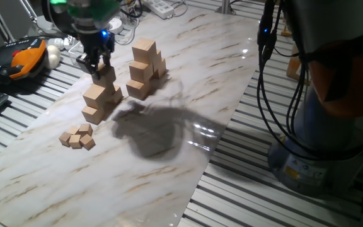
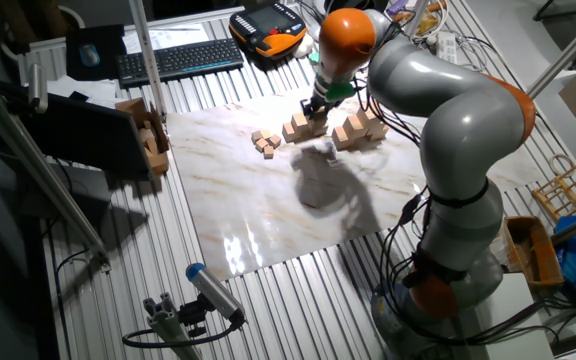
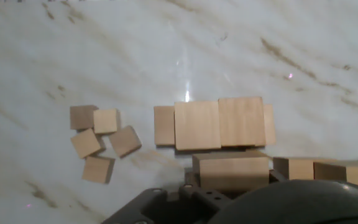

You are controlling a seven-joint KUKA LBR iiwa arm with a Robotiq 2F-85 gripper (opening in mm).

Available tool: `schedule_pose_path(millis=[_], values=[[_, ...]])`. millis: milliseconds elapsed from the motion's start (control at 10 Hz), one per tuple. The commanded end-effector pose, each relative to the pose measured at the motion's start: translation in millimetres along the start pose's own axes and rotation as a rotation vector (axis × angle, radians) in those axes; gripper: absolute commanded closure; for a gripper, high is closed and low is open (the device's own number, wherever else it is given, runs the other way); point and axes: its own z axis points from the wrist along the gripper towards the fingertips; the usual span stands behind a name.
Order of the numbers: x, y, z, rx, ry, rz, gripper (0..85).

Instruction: Stack the blocks into a pyramid shape

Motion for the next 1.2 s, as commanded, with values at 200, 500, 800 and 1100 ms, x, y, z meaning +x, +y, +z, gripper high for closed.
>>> schedule_pose_path(millis=[200,500,800,1100], values=[[-9.4,1.1,12.1,0.000,-0.027,0.003,85.0],[-13.8,2.7,16.9,-0.006,-0.024,-0.009,85.0],[-18.2,1.5,24.7,-0.026,-0.015,0.005,85.0],[-22.2,-0.2,26.7,-0.017,-0.020,0.016,85.0]])
